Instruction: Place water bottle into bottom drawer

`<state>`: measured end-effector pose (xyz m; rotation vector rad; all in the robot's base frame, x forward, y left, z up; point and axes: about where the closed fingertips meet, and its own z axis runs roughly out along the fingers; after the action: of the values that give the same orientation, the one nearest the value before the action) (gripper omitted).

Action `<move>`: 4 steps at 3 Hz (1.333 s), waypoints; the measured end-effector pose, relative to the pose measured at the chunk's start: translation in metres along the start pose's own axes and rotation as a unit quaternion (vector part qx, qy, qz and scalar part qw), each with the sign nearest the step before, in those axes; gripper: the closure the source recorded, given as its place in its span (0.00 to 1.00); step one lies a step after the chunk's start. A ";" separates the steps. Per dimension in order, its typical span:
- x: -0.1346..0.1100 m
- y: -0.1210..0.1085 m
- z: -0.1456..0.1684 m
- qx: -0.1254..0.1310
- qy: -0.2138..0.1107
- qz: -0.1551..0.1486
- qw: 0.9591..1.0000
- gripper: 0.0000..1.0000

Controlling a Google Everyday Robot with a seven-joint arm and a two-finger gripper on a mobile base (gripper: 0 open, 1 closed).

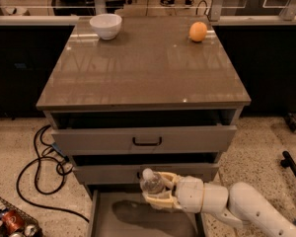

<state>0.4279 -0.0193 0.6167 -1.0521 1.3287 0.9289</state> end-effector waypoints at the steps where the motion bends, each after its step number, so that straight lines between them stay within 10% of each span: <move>1: 0.046 0.016 -0.006 -0.015 -0.044 0.016 0.999 1.00; 4: 0.099 0.013 0.002 -0.015 -0.054 0.048 0.997 1.00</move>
Offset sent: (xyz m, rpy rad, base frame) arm -0.0158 -0.0018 -0.1394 0.1535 0.1252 0.0241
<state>0.4204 -0.0192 0.5173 -0.9539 1.2870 1.0666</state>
